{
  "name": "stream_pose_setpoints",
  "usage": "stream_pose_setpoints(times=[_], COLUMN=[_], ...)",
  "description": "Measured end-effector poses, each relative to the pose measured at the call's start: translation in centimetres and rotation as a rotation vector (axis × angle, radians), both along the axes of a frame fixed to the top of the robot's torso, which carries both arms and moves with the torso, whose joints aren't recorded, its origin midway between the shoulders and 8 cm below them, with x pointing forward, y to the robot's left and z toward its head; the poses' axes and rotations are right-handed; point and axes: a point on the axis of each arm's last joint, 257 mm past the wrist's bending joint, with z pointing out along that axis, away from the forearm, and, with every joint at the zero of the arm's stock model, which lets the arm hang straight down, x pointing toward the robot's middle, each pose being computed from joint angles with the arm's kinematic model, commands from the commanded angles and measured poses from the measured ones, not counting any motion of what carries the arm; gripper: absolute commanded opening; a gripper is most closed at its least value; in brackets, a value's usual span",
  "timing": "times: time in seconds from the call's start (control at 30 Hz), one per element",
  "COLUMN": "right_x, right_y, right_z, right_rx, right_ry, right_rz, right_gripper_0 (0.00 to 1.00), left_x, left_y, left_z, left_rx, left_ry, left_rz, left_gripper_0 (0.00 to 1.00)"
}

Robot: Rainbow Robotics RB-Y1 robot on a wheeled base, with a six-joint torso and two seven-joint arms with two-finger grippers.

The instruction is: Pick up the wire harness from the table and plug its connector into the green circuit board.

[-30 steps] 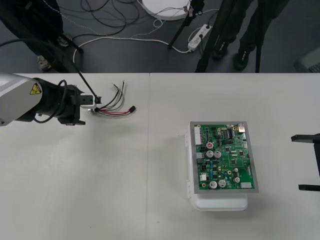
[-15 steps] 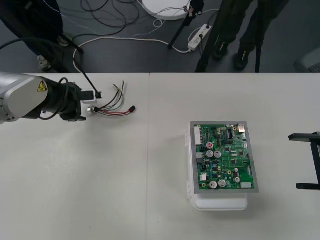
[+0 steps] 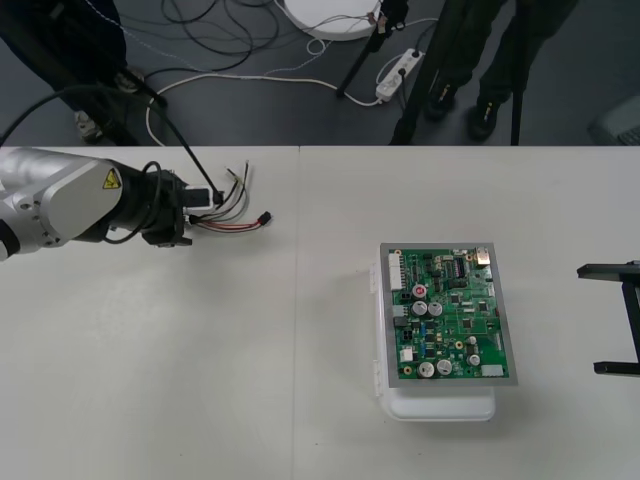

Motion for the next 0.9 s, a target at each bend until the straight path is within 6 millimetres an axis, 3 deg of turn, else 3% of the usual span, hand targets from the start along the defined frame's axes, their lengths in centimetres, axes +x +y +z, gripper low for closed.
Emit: stream_pose_setpoints(times=[0.27,0.9], right_x=[0.2,0.7], right_y=[-0.1,-0.3], right_z=[0.1,0.3], right_rx=[0.000,-0.002], right_ry=[0.016,0.041], right_rz=[-0.002,-0.010], right_gripper_0=[1.00,1.00], left_x=[0.1,0.5], left_y=[-0.1,0.4], left_z=[-1.5,-1.7], left_rx=[0.004,0.053], left_ry=[0.022,0.028], left_rz=[0.014,0.006], left_gripper_0=[1.00,1.00])
